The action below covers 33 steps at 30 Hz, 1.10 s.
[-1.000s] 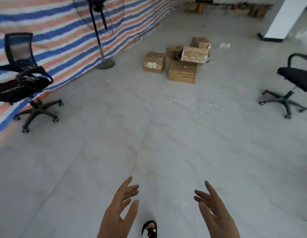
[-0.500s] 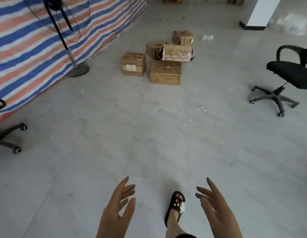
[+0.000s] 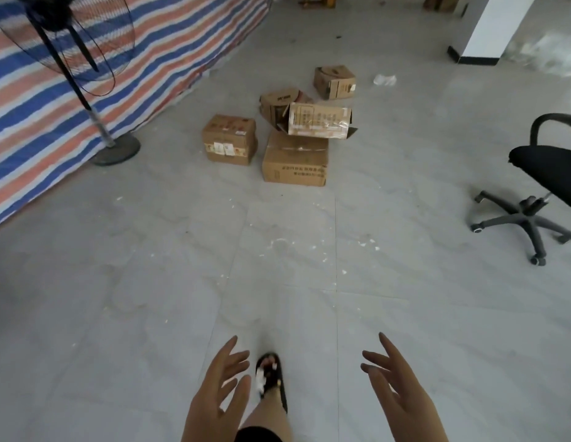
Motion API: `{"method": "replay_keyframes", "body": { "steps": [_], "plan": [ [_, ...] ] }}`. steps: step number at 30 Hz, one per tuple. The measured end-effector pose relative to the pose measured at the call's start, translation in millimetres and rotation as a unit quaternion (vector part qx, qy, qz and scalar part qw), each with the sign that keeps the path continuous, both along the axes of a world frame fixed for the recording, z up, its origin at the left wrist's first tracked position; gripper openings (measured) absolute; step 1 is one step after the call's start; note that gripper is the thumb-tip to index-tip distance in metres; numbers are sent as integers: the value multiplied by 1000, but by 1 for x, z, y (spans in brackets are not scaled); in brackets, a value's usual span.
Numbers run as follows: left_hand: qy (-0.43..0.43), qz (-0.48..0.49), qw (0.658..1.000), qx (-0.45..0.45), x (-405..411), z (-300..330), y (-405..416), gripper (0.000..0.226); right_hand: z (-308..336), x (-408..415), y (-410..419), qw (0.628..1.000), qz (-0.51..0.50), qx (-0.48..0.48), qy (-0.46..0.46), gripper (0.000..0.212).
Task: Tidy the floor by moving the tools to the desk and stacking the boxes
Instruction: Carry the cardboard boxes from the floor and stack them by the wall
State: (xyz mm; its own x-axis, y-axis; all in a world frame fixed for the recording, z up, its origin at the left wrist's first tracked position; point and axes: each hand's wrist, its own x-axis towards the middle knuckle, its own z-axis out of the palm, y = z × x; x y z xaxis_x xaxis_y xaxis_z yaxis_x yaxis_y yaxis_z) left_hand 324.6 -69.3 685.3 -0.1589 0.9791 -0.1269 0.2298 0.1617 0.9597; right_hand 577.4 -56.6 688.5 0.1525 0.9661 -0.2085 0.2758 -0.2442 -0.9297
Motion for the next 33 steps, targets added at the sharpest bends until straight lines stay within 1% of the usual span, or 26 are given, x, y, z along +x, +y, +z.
{"method": "replay_keyframes", "body": {
  "steps": [2,5,8,11,14,17,18,19,20,23,27,31,33],
  "plan": [
    [9,-10,1000,-10,3,-6,54,73,-8,3,51,1000,-3,-2,1,52],
    [11,-22,1000,3,5,0,150,64,-9,1,137,1000,-18,6,-3,51],
    [14,-27,999,24,-1,12,252,66,0,-5,227,999,-28,20,2,50],
    [21,-45,998,33,-5,27,340,56,17,-14,312,999,-28,38,-2,50],
    [15,-59,998,12,-5,24,402,53,19,-18,378,999,-22,27,7,50],
    [23,-62,998,-9,-4,19,458,66,18,-16,439,999,-30,10,5,49],
    [24,-58,998,-18,-3,18,478,66,15,-14,460,999,-31,3,7,49],
    [22,-52,998,-23,-1,16,499,61,13,-12,483,999,-32,-4,10,48],
    [22,-47,998,-26,1,14,522,57,10,-8,507,999,-29,-8,12,48],
    [28,-33,999,-26,14,3,598,55,1,6,583,1000,-17,-11,2,47],
    [22,-16,999,-32,46,-7,711,50,-9,46,703,1000,-11,-19,0,45],
    [17,-9,1000,-20,79,11,820,45,6,87,819,999,-25,-19,-24,45],
    [14,-12,1000,-20,92,8,866,45,7,101,865,999,-8,-27,-33,44]
  ]
}}
